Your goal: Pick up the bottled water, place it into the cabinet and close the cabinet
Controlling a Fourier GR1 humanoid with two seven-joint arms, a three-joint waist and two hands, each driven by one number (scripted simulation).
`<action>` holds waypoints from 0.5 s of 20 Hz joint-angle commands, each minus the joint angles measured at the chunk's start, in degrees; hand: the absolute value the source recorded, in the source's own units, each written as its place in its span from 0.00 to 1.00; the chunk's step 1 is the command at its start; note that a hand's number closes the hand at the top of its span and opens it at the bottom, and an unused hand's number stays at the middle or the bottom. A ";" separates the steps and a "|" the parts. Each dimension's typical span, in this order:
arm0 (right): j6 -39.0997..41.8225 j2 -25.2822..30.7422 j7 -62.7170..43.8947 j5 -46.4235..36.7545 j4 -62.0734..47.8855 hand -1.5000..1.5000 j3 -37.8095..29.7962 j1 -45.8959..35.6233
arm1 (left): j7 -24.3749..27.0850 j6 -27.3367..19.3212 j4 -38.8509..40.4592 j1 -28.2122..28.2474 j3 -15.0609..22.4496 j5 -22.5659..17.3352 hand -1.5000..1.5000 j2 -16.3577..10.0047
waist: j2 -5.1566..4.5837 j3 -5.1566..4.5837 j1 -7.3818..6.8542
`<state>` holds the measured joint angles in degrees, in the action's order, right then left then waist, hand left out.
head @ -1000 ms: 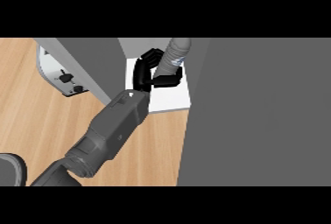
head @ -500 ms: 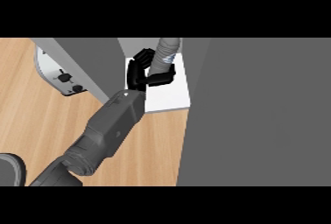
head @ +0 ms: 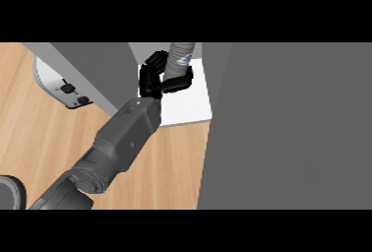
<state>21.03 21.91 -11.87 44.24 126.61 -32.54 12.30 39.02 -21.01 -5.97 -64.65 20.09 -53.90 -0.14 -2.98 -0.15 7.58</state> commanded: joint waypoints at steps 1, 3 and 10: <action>1.16 0.58 0.73 0.47 -2.04 0.00 -0.16 -1.23 | 1.79 0.82 2.16 0.37 0.26 0.84 1.00 0.00 | -0.63 0.05 0.19; 0.92 -0.04 0.78 0.07 -1.16 0.00 0.09 -0.98 | 1.51 -0.31 2.37 -0.67 -0.70 0.04 0.00 0.12 | -0.32 0.03 0.46; 1.18 -0.37 1.37 -0.07 -2.05 0.00 -0.05 -1.68 | 2.46 -1.08 3.88 -2.70 -0.62 0.72 0.00 0.11 | -0.61 0.05 0.60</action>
<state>22.09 21.47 -11.25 44.72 125.70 -32.37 11.78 41.02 -21.45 -2.95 -66.52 19.34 -53.60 -0.42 -3.39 -0.13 8.36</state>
